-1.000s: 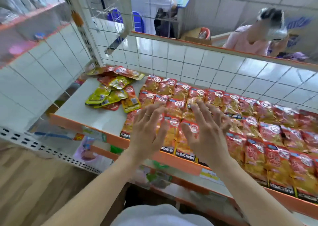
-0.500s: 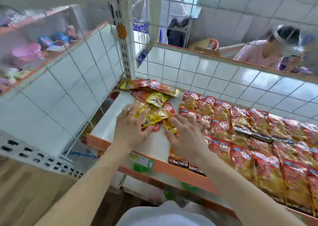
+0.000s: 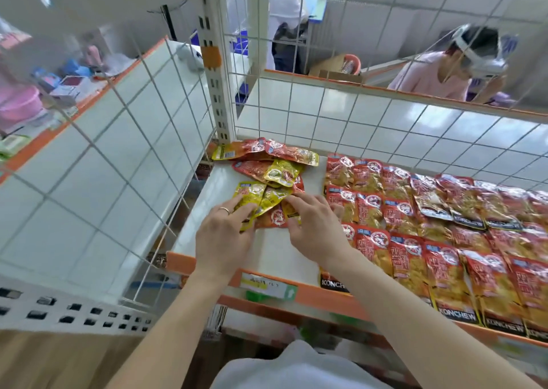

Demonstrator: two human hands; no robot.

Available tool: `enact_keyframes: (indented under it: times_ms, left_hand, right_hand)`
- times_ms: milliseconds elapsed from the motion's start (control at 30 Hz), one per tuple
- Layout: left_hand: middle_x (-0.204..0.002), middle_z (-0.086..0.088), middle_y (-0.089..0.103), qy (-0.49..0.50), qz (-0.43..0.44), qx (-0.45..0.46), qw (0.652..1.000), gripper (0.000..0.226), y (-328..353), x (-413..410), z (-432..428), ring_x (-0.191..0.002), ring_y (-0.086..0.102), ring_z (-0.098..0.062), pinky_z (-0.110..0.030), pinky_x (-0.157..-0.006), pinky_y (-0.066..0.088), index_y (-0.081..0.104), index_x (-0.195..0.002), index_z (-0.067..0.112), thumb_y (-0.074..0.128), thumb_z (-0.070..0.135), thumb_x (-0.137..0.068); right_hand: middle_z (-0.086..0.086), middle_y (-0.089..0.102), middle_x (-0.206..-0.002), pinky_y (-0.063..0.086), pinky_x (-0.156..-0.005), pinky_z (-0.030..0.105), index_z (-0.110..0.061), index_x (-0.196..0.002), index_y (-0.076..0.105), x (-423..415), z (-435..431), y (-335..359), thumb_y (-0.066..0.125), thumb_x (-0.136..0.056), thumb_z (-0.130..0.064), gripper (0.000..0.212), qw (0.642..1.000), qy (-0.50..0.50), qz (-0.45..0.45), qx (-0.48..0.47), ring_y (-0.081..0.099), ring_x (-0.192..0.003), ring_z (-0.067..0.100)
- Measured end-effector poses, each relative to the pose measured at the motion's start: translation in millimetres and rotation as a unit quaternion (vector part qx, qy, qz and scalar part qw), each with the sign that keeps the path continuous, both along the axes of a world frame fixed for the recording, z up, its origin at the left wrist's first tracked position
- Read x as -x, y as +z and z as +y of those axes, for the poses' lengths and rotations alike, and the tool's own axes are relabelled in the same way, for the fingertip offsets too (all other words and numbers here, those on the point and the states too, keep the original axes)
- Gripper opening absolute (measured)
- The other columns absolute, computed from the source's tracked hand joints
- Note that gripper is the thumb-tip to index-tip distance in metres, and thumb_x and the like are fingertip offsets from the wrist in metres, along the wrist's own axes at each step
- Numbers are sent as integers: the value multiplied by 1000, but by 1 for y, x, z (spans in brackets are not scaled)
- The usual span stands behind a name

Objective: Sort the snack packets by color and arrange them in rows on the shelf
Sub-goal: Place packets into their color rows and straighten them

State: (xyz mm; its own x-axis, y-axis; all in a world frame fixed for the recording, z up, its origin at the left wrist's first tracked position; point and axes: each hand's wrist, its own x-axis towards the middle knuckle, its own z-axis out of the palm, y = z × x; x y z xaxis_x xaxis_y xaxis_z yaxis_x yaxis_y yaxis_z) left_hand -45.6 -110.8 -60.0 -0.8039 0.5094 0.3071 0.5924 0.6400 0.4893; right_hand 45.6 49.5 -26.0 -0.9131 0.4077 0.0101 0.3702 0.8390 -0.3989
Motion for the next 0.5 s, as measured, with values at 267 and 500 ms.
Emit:
enact_keyframes:
  times_ms: [267, 500]
  left_hand:
    - [-114, 0, 71, -12, -24, -102, 994, 25, -3, 3, -15, -102, 67, -24, -41, -87, 55, 71, -97, 15, 85, 26, -79]
    - [-99, 11, 73, 62, -114, -252, 959, 7, 6, -9, -25, -90, 69, -4, -34, -78, 59, 69, -97, 19, 73, 24, -92]
  right_hand:
    - [6, 47, -128, 40, -99, 46, -14, -133, 45, 21, 0, 6, 66, -89, -50, 60, 998, -53, -17, -12, 46, -124, 27]
    - [16, 47, -128, 41, -99, 43, -9, -134, 39, 34, 0, 13, 65, -90, -47, 63, 994, -81, -74, -11, 40, -123, 35]
